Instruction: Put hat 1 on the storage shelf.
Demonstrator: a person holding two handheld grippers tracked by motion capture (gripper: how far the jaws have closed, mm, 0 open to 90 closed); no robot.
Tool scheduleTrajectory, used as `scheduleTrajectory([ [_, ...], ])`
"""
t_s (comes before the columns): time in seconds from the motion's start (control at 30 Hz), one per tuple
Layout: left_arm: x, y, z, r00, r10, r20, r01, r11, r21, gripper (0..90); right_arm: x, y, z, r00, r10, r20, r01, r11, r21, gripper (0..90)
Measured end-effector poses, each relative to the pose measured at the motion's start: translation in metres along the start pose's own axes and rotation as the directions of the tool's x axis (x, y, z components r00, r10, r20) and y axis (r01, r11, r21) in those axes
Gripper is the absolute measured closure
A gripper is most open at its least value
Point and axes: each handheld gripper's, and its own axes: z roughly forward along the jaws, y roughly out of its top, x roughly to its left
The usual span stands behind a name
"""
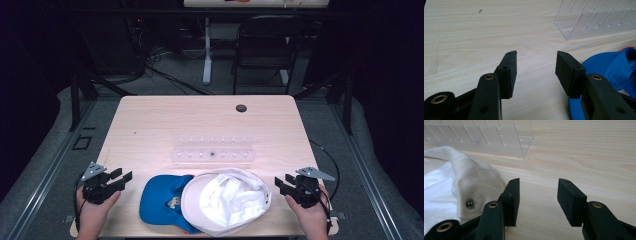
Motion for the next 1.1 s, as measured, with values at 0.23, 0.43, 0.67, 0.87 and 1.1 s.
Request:
scheduleTrajectory([
  [0.23,-0.002,0.0,0.0,1.0,-0.007,0.004,0.006,1.0,0.003,50.6,0.004,0.001,0.004,0.9998,-0.016,-0.008,0.016,1.0,0.026,53.1],
  [0.43,-0.004,0.001,-0.002,0.9999,-0.003,0.014,0.003,0.9999,-0.012,50.2,0.011,0.005,0.002,0.9995,-0.031,-0.009,0.032,0.999,0.038,53.0],
  [0.67,-0.007,0.002,-0.002,0.9998,0.004,0.018,-0.004,0.9999,-0.012,51.3,0.016,0.018,-0.007,0.9984,-0.055,-0.013,0.056,0.997,0.062,53.0],
  [0.87,-0.007,0.0,0.001,0.9999,0.0,0.014,0.0,0.9999,-0.014,51.7,0.016,0.03,-0.009,0.9985,-0.05,-0.022,0.053,0.987,0.154,53.0],
  [1.1,-0.008,0.0,0.002,0.9999,-0.003,0.012,0.003,1.0,-0.006,50.9,0.016,0.041,-0.013,0.9993,-0.01,-0.037,0.018,0.97,0.242,52.8],
])
